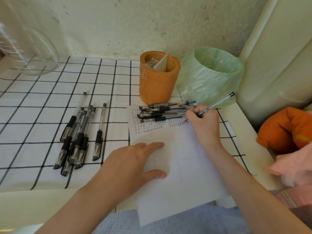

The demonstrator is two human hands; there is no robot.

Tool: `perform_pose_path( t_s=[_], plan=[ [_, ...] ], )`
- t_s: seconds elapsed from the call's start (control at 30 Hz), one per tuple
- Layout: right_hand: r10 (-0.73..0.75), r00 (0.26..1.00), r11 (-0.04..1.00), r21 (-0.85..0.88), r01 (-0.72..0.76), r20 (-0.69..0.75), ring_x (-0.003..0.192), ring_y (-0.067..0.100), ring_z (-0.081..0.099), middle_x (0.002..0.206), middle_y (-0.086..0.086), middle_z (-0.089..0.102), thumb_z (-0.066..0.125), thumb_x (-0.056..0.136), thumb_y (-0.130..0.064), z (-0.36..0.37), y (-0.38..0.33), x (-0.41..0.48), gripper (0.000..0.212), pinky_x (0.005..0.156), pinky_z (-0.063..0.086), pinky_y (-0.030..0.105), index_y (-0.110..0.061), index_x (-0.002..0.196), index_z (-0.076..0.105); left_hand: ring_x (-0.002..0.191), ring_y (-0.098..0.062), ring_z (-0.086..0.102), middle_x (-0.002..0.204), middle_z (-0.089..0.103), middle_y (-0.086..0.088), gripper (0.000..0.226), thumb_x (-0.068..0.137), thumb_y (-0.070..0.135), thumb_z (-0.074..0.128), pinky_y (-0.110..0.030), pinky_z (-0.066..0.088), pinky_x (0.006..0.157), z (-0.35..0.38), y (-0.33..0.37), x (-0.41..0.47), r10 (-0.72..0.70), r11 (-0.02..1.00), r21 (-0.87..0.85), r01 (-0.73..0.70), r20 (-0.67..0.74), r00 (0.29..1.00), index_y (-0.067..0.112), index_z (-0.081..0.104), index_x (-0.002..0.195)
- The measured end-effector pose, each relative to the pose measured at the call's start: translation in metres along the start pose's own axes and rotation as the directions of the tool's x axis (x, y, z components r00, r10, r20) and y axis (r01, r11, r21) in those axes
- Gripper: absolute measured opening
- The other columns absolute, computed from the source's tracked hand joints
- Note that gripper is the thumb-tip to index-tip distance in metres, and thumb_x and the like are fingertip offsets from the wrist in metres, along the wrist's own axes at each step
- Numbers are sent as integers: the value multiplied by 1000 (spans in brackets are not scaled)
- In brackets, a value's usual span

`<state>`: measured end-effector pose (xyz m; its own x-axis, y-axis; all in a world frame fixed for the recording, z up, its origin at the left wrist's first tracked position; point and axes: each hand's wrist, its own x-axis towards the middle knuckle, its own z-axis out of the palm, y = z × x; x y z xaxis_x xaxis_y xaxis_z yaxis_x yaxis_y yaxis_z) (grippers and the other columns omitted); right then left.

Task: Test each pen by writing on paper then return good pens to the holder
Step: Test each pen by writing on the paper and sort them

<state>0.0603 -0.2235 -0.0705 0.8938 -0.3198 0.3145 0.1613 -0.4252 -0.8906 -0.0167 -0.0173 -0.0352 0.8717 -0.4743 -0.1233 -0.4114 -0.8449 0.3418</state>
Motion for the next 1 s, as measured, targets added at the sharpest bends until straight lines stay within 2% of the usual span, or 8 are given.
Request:
perform_pose_path(
  t_s=[0.13, 0.3, 0.4, 0.5, 0.57, 0.87, 1.0],
  plan=[
    [12, 1000, 1000, 8, -12, 4, 53, 12, 24, 49, 3, 27, 57, 82, 3, 0, -1, 0, 37, 52, 27, 23, -4, 52, 37, 72, -6, 39, 72, 32, 20, 67, 78, 68, 45, -19, 29, 61, 0, 0, 1, -8, 1000, -5, 8, 3, 1000, 52, 17, 137],
    [9, 1000, 1000, 12, -9, 4, 54, 16, 26, 51, 9, 30, 56, 82, 3, -1, 0, -1, 36, 50, 28, 18, 4, 52, 37, 72, -6, 39, 72, 32, 20, 67, 77, 68, 45, -20, 30, 63, 0, 0, 0, -7, 1000, -4, 7, 3, 1000, 52, 17, 136],
    [11, 1000, 1000, 15, -11, 9, 55, 18, 28, 51, 8, 30, 57, 82, 3, -1, 0, -1, 36, 52, 29, 22, -1, 51, 39, 72, -6, 39, 72, 32, 20, 67, 77, 68, 45, -20, 29, 61, 0, 0, 1, -8, 1000, -2, 8, 5, 1000, 52, 17, 136],
    [5, 1000, 1000, 10, -6, 15, 53, 13, 28, 49, 4, 29, 56, 82, 4, -1, -1, 0, 40, 52, 28, 23, -8, 51, 35, 72, -6, 39, 72, 32, 21, 68, 77, 68, 45, -19, 28, 60, 0, 0, 1, -8, 1000, -1, 8, 7, 1000, 52, 17, 137],
    [7, 1000, 1000, 16, -7, 14, 49, 6, 23, 44, -11, 25, 55, 82, 5, 0, -2, 0, 45, 49, 26, 19, -15, 50, 30, 72, -5, 39, 72, 32, 21, 68, 77, 68, 45, -19, 29, 61, 0, 0, 1, -9, 1000, -6, 9, 6, 1000, 51, 17, 137],
    [4, 1000, 1000, 16, -5, 11, 48, 5, 21, 42, -9, 24, 55, 82, 4, -1, -2, 0, 46, 48, 24, 18, -17, 50, 29, 73, -6, 38, 72, 31, 21, 67, 78, 68, 45, -20, 29, 64, 0, 0, 0, -7, 1000, -5, 7, 9, 1000, 51, 17, 137],
    [-11, 1000, 1000, 7, 11, 26, 51, 8, 22, 47, -6, 25, 56, 83, 3, -1, -1, -1, 41, 52, 26, 23, -11, 51, 33, 74, -6, 37, 72, 30, 21, 67, 78, 68, 44, -20, 29, 65, 0, -1, 1, -3, 1000, 0, 3, 2, 1000, 51, 16, 137]
  ],
)
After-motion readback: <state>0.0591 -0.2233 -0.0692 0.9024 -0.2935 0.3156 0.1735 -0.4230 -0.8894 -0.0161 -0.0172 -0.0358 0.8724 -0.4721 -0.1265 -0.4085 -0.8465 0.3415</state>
